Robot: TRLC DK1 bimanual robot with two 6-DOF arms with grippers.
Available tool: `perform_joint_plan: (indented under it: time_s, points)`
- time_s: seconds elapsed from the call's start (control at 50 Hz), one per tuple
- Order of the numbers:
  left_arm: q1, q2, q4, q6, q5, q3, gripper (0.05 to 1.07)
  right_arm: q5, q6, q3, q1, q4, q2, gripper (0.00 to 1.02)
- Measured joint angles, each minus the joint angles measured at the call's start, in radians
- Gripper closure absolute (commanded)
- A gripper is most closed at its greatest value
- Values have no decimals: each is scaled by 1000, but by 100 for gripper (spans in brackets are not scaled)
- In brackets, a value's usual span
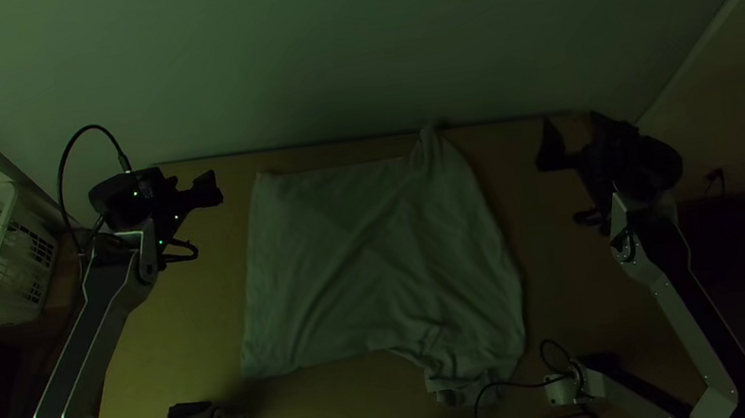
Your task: Fold the t-shirt
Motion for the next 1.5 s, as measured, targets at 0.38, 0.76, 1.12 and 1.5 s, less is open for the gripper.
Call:
perform_joint_plan:
  time_s: [0.38, 0.76, 1.12, 1.5]
  points:
    - [0, 387, -249, -18, 4, 384, 11, 6, 116, 281, 28, -206, 328, 5]
    - [-9, 658, -291, -14, 4, 583, 22, -76, 253, 464, 60, -342, 609, 5]
    - [-33, 876, -370, -14, 4, 779, 23, -104, 314, 570, 60, -442, 740, 5]
    - [-49, 1035, -439, -14, 3, 908, 23, -104, 325, 597, 59, -472, 758, 5]
